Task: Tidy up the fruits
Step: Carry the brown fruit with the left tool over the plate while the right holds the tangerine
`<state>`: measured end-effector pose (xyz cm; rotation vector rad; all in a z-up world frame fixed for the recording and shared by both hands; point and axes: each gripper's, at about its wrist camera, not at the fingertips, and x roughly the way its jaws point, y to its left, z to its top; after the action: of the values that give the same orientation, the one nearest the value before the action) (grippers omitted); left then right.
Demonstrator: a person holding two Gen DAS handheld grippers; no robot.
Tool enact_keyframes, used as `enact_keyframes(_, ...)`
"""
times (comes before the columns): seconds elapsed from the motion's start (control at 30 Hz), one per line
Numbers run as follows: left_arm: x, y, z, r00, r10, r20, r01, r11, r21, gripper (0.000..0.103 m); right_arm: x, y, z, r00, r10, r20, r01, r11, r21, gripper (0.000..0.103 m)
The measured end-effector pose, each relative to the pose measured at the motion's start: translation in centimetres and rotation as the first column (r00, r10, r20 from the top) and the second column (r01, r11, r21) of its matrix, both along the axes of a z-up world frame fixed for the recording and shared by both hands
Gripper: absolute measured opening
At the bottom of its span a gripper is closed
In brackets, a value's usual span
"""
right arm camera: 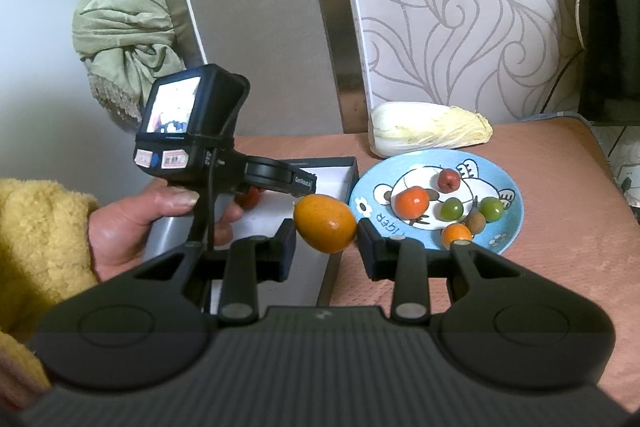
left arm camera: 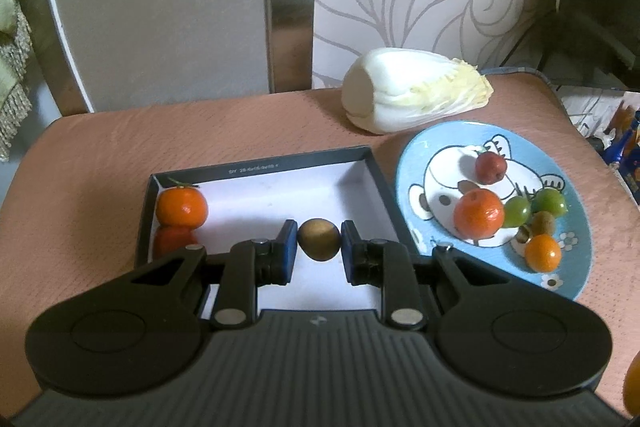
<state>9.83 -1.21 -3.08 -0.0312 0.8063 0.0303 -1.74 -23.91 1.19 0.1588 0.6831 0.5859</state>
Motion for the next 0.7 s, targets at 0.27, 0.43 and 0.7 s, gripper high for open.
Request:
enact_keyframes(0.27, -0.1, -0.8, 0.4, 1.000, -0.019, 0.006, 0.019, 1.000, -0.006, 0.027, -0.1, -0.4, -0.2, 1.000, -0.011, -0.003, 0.011, 1.000, 0.000, 0.037)
enact_keyframes(0.43, 0.1, -1.8, 1.1, 0.999, -0.049, 0.022, 0.050, 0.999, -0.015, 0.027, -0.2, -0.5, -0.2, 1.000, -0.020, -0.006, 0.020, 1.000, -0.004, 0.037)
enact_keyframes(0.7, 0.6, -4.3, 1.8, 0.994, -0.105, 0.038, 0.106, 0.994, -0.031, 0.027, -0.4, -1.5, 0.0, 0.998, -0.063, -0.007, 0.063, 0.998, -0.012, 0.037)
